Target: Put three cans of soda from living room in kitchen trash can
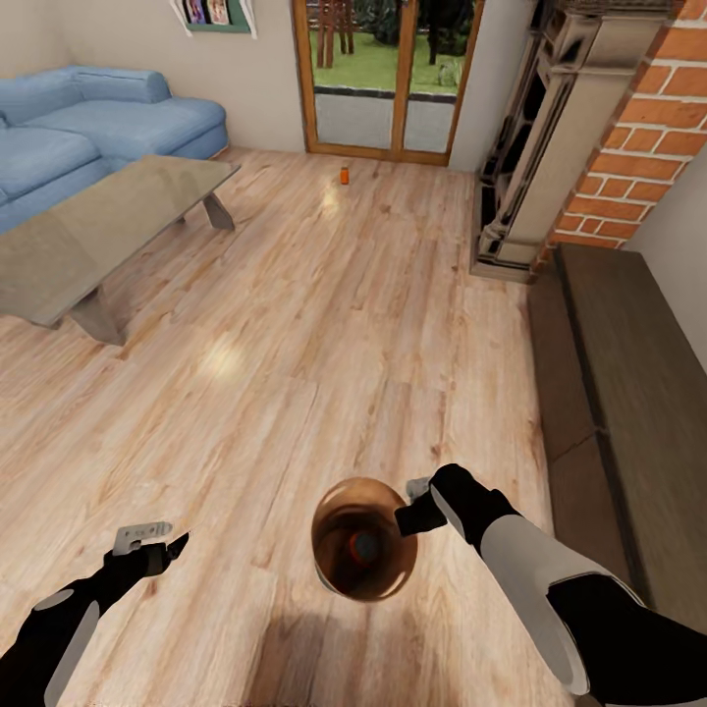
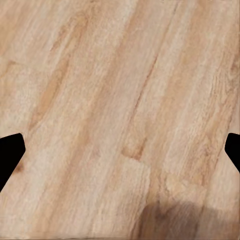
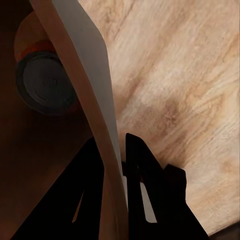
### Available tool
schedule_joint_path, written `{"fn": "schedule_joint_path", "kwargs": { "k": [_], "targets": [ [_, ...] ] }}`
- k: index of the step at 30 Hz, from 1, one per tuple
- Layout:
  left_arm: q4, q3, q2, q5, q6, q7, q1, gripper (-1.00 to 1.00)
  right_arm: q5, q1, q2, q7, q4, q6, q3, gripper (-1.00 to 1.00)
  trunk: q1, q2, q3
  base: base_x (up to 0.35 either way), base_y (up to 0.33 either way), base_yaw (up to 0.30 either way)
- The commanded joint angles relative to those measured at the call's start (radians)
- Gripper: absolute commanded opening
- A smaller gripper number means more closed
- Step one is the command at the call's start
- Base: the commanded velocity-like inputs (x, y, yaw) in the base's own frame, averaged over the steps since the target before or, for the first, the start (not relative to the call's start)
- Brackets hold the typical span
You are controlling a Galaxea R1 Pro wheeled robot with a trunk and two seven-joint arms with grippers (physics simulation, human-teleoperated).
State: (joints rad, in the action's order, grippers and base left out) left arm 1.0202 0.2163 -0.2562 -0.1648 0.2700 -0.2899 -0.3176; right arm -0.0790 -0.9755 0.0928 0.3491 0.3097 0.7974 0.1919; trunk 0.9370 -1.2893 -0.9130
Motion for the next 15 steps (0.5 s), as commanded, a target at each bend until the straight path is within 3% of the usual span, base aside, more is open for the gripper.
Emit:
{"fn": "schedule_joint_path", "kwargs": {
  "k": [1,15],
  "targets": [
    [0.000,0.000,0.000,0.000,0.000,0.000,0.000,1.00,0.027,0.000,0.001,0.005,0.000,0.005,-0.005,-1.00,-0.004,0.007,0.004,0.000,0.000,0.254],
    [-0.006,0.000,0.000,0.001,0.000,0.001,0.000,1.00,0.027,0.000,0.006,0.005,0.000,0.005,-0.005,-1.00,-0.058,0.105,0.052,0.000,0.000,0.254]
  ]
}}
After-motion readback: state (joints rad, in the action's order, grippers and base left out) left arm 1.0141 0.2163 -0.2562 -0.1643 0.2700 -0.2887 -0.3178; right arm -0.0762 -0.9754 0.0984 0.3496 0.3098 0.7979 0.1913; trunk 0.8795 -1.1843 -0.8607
